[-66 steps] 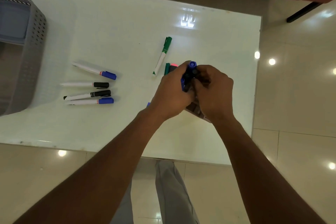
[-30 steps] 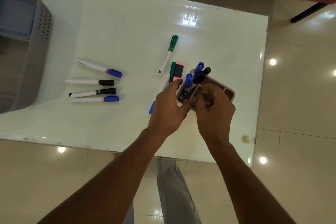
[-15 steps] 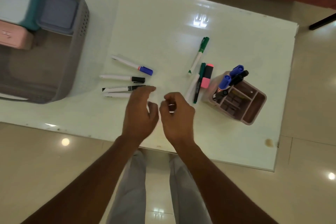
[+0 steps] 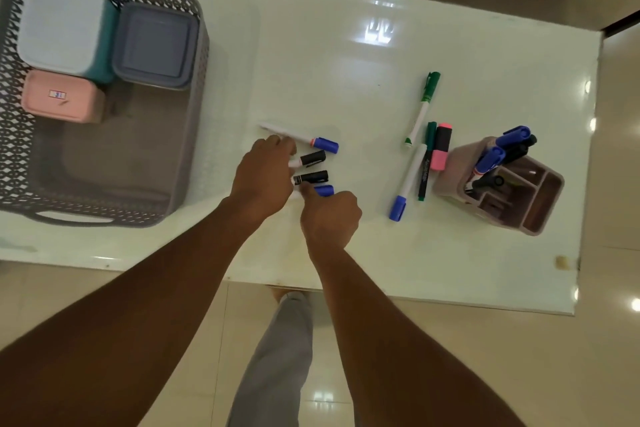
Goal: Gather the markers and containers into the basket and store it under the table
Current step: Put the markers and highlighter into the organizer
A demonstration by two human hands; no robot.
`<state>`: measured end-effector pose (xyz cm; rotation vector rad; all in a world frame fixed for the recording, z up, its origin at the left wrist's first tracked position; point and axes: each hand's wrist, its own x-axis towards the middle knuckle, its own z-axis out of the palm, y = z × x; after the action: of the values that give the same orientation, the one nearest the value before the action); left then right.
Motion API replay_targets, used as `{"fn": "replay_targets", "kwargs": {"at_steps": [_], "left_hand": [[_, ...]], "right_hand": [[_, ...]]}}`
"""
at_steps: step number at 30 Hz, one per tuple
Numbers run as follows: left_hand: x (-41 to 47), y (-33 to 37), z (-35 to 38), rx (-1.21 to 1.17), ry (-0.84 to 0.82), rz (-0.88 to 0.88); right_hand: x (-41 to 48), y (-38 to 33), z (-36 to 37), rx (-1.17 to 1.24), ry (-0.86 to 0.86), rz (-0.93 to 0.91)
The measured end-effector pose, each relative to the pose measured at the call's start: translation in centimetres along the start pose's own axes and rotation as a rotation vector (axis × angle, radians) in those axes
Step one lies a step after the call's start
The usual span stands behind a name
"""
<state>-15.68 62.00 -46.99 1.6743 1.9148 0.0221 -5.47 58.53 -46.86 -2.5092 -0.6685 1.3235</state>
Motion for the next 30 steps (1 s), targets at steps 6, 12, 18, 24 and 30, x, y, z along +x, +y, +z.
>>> {"fn": "replay_targets", "kwargs": {"at_steps": [6,12,18,24,30], "left_hand": [[-0.7,0.5,0.7,-0.103,-0.088,0.021],[-1.2,1.0,0.8,-0.184,-0.062,-0.058],[-2.9,3.1,0.1,-0.412,0.127,-0.165],[-7.4,12.0,-0.4,-0.683,0.35,-0.203],[-11.3,26.2,2.4,-0.98,0.441,-0.165]], "right_hand": [[-0.5,0.7,1.0,0.107,0.016,-0.088],[-0.7,0.8,0.2,0.202,-0.028,-0.064],[-0.4,0.7,-6.3,0.294,-0.049,-0.262],[0.5,1.9,-18.4,0.286,-0.073,-0.664],[5.4,2.1,-32.5,0.154,0.051,-0.964]]}}
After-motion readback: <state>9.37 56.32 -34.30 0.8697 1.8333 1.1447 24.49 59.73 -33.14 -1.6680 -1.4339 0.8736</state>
